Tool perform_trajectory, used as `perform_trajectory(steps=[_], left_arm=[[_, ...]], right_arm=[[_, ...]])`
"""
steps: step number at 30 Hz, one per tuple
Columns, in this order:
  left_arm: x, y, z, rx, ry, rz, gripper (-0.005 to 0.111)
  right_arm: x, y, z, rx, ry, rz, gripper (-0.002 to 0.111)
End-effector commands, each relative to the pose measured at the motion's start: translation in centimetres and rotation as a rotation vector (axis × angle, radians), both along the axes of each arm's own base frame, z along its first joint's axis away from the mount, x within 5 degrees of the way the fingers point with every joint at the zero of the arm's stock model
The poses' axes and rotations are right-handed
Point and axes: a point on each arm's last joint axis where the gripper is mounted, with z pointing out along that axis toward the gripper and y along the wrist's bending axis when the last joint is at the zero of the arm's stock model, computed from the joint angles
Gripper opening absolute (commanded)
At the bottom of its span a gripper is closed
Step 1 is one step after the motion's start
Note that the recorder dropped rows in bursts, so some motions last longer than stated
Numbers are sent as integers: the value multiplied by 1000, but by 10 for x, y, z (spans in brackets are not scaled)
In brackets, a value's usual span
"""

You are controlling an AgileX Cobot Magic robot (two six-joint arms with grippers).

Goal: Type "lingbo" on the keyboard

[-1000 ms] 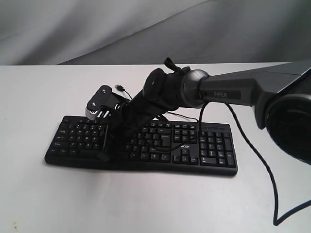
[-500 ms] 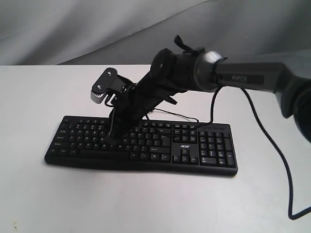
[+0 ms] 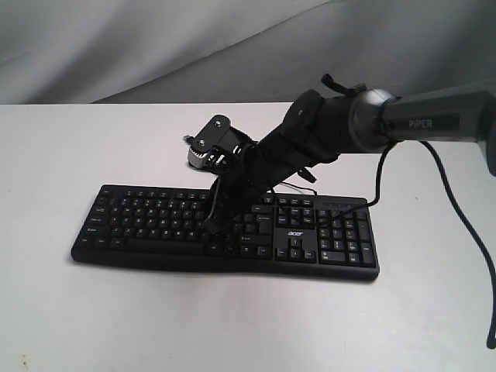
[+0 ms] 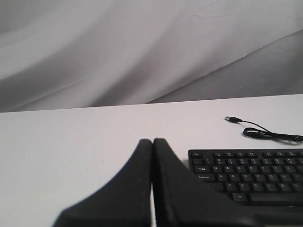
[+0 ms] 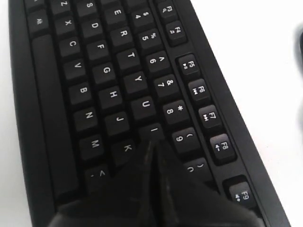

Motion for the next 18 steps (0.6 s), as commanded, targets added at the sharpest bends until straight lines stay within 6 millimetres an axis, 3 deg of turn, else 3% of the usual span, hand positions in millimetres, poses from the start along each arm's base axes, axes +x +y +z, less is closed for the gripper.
perform_trajectory(steps=[1,18], left_arm=[[0,0,-1,-1,-6,-6,1],[0,0,-1,-1,-6,-6,1]], right_arm=[[3,-2,1,7,-21,-14,0],[4,-2,-12,0,1,-25,0]])
